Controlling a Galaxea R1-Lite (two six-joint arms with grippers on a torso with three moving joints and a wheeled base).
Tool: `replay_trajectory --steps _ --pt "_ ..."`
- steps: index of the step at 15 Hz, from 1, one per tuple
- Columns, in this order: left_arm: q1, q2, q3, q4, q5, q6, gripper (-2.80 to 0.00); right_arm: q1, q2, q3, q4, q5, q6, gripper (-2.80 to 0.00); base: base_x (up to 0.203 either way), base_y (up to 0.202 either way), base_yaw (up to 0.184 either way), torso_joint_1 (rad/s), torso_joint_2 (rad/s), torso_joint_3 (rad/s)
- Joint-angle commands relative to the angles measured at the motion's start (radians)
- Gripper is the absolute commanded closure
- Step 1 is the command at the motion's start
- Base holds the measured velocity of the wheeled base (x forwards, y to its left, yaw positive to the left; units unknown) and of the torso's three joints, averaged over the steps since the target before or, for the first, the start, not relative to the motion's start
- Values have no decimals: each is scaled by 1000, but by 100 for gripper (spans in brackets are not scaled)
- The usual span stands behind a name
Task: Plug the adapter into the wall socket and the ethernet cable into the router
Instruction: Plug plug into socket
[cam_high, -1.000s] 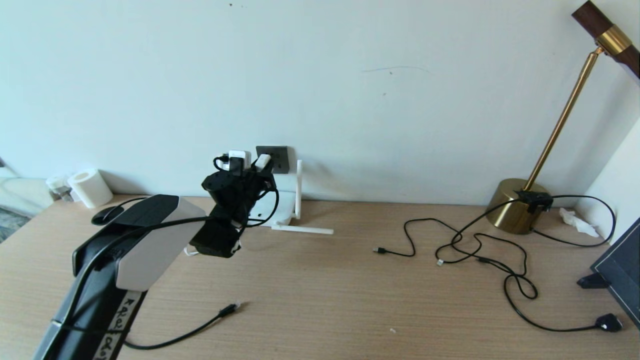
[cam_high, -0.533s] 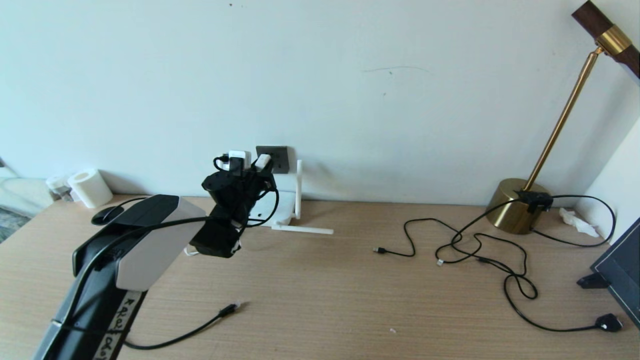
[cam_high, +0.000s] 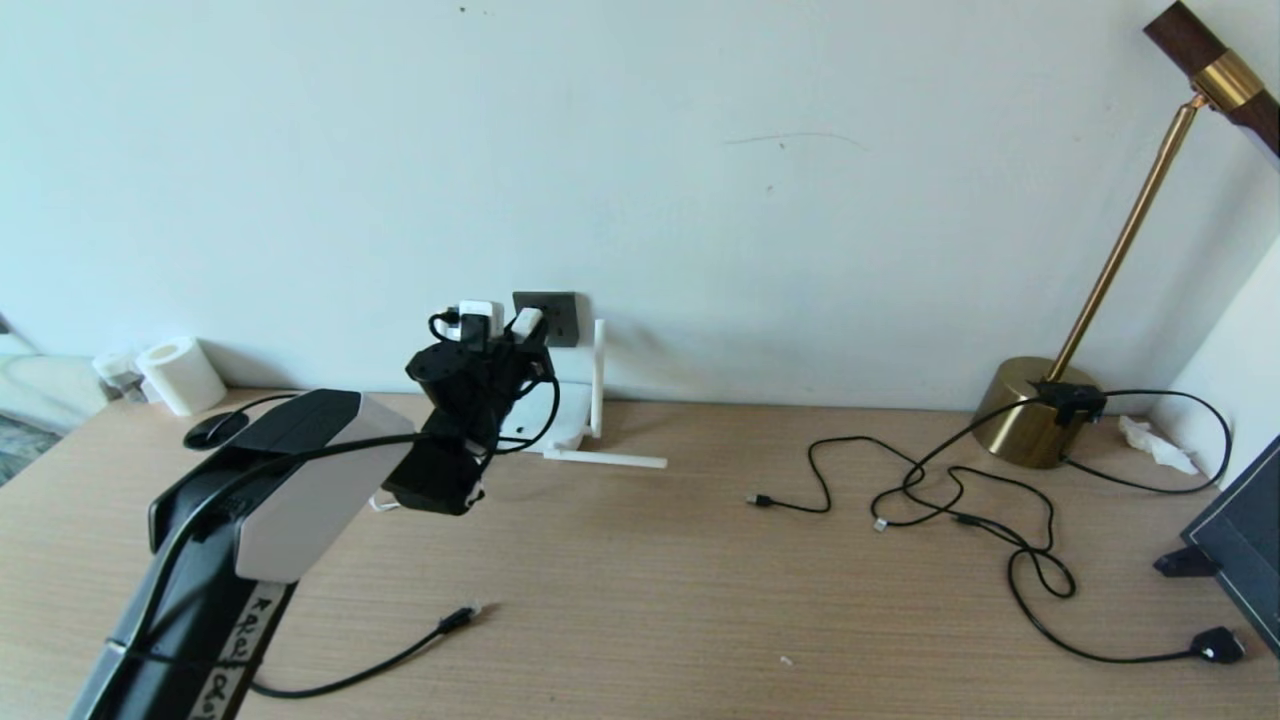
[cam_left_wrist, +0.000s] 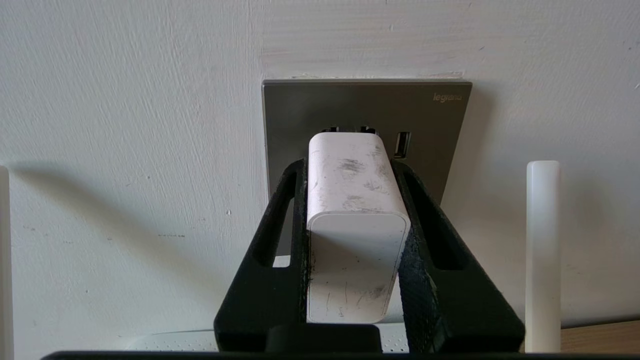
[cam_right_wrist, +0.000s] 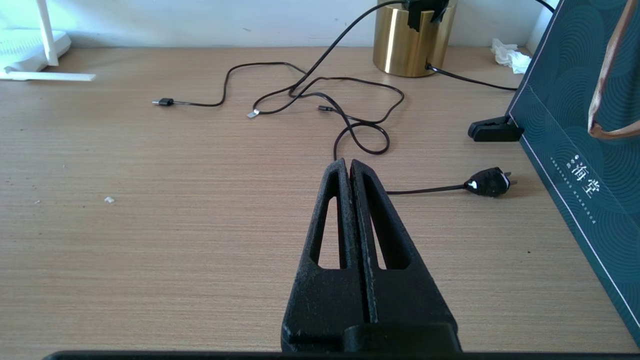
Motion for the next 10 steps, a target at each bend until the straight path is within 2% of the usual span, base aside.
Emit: replay_trajectory --steps 1,10 --pt "-8 -2 1 -8 1 1 0 0 1 0 -1 0 0 0 0 0 0 0 0 0" --pt "-11 -2 1 -8 6 1 0 0 1 0 -1 0 0 0 0 0 0 0 0 0"
